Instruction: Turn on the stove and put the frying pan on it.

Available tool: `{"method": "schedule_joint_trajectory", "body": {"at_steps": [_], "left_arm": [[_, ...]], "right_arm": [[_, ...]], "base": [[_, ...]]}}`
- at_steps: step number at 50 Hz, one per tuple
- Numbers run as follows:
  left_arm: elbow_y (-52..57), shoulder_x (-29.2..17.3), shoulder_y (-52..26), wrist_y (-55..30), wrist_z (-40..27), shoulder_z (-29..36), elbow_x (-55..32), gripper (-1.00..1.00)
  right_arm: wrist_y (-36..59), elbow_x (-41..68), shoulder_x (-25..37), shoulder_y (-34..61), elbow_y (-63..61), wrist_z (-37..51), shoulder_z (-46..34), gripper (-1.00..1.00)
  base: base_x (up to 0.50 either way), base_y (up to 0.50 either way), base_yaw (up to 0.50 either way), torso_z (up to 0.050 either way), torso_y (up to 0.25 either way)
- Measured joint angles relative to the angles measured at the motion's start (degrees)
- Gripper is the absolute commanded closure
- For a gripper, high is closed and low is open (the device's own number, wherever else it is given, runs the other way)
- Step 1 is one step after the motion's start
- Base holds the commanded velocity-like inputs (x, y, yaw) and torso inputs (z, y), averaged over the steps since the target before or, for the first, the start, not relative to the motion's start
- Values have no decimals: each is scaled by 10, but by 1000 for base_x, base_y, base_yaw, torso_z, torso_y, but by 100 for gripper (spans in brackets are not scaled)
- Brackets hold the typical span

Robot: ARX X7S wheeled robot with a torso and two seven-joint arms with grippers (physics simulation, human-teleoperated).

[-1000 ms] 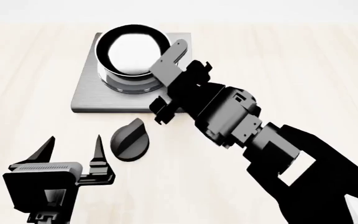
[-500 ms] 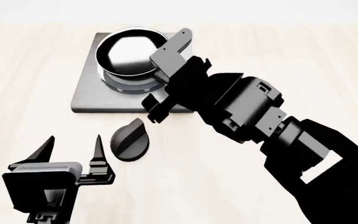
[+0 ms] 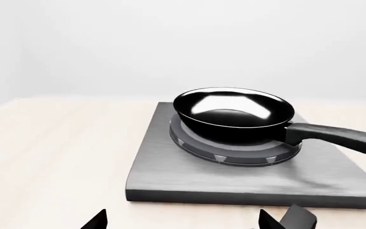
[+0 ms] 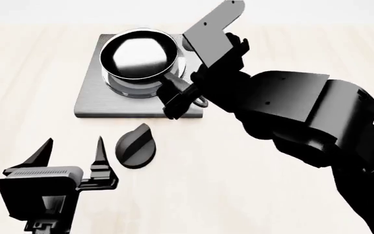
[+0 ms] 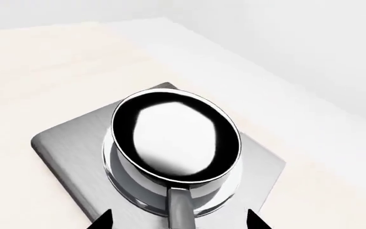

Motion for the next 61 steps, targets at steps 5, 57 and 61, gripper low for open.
{"method": "schedule_joint_trajectory", "body": {"at_steps": [5, 57, 61], "left_arm": [[8, -1, 0, 5, -4, -3, 3, -100], [153, 17, 57, 238, -17, -176, -32, -100], [156, 23, 59, 260, -17, -188, -35, -100]], "right_arm": [[-11, 13, 39, -22, -70, 41, 28, -100], [-613, -354, 589, -723, -523, 631, 283, -100], [-636, -366, 532, -821, -528, 596, 387, -100]], "base": [[0, 0, 0, 0, 0], [0, 0, 0, 0, 0], [0, 0, 0, 0, 0]]}}
